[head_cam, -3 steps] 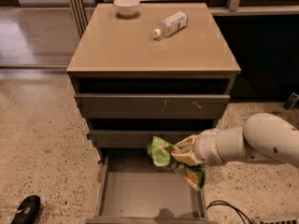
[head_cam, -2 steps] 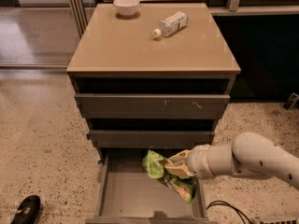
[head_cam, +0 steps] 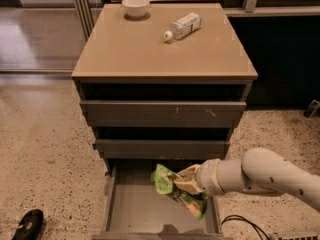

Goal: Place green rice chip bag into bottom drawer

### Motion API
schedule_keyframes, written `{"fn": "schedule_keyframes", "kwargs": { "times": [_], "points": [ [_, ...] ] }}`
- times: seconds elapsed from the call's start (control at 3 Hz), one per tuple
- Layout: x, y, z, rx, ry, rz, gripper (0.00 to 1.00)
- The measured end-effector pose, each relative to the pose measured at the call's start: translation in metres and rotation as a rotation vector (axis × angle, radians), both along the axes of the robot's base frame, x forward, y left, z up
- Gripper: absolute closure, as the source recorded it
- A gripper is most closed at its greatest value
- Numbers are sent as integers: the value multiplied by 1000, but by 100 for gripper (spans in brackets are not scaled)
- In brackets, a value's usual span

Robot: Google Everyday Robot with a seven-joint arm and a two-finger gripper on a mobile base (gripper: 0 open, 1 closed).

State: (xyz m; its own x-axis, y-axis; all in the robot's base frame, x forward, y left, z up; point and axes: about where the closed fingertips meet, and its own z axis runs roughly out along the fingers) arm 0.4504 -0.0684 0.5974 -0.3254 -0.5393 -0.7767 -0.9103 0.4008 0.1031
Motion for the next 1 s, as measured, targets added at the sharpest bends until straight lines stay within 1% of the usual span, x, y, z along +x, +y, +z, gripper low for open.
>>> {"fn": "schedule_keyframes", "kwargs": {
  "times": [0.33,0.67,1.0],
  "points": [
    [-5,22,-63,-40,1,19,100],
    [6,37,-120,-48,-9,-33,100],
    [13,50,-182,-12,18,-105,100]
  ]
}}
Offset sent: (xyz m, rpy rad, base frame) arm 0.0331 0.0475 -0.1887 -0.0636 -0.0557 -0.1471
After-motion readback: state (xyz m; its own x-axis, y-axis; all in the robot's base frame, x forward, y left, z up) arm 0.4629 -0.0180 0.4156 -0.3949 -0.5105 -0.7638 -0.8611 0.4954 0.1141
